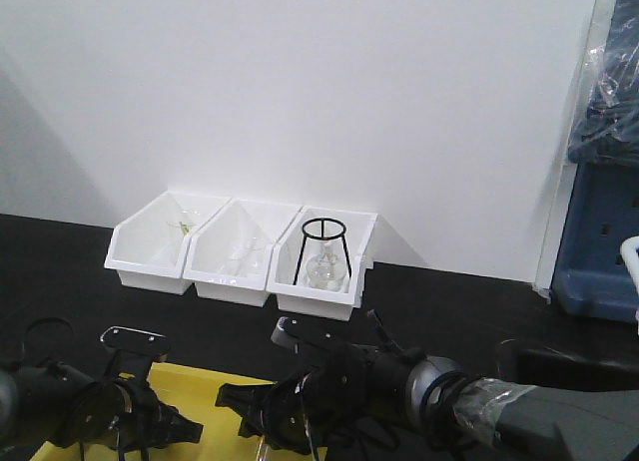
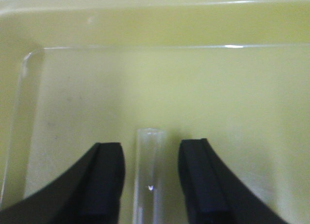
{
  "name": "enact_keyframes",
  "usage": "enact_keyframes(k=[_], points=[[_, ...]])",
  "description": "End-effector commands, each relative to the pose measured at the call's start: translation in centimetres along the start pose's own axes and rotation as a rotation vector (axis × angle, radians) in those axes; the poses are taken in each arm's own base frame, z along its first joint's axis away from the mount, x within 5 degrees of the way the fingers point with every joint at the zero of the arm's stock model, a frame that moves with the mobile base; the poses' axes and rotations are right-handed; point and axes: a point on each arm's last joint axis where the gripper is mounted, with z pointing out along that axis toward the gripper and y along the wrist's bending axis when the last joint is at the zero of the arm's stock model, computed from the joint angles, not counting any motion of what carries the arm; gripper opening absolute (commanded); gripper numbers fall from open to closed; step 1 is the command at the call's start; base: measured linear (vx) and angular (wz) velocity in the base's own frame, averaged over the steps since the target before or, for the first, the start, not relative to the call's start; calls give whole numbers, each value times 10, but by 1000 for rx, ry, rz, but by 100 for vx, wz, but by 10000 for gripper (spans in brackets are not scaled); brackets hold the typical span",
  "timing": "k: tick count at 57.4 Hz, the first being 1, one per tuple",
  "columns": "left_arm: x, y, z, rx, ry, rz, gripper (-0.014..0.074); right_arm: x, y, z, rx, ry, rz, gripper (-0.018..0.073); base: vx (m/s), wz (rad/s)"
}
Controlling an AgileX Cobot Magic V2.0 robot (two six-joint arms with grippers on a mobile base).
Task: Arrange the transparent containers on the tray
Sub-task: 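Open both grippers to release the tubes in the tray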
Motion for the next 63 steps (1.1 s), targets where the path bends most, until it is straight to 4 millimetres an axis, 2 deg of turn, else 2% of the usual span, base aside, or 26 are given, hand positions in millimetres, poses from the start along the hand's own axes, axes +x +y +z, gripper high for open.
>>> enact_keyframes(k=[1, 9, 17, 22, 34, 44, 53, 63], points=[[-27, -2, -22, 24, -144, -12, 503, -21, 21, -27, -75, -107, -11, 79, 0, 0], [-27, -2, -22, 24, -143, -12, 571, -20, 20, -25, -73, -99, -4, 188, 0, 0], [-30, -2, -28, 25, -160, -13, 583, -20, 20, -25, -74, -100, -2, 326, 0, 0], [-36, -2, -39, 30, -198, -14, 582, -20, 20, -25, -75, -103, -2, 414, 0, 0], [-51, -3, -70, 43, -301, -16, 582, -19, 20, -25, -71, -92, -3, 517, 0, 0], [-58, -2, -90, 43, -339, -18, 582, -17, 20, -26, -70, -67, 5, 548, 0, 0], [-63, -1, -114, 43, -382, -21, 582, -25, 31, -48, -102, -117, -17, 547, 0, 0], [-71, 0, -150, 52, -477, -24, 569, -42, 52, -95, -175, -256, -108, 540, 0, 0]])
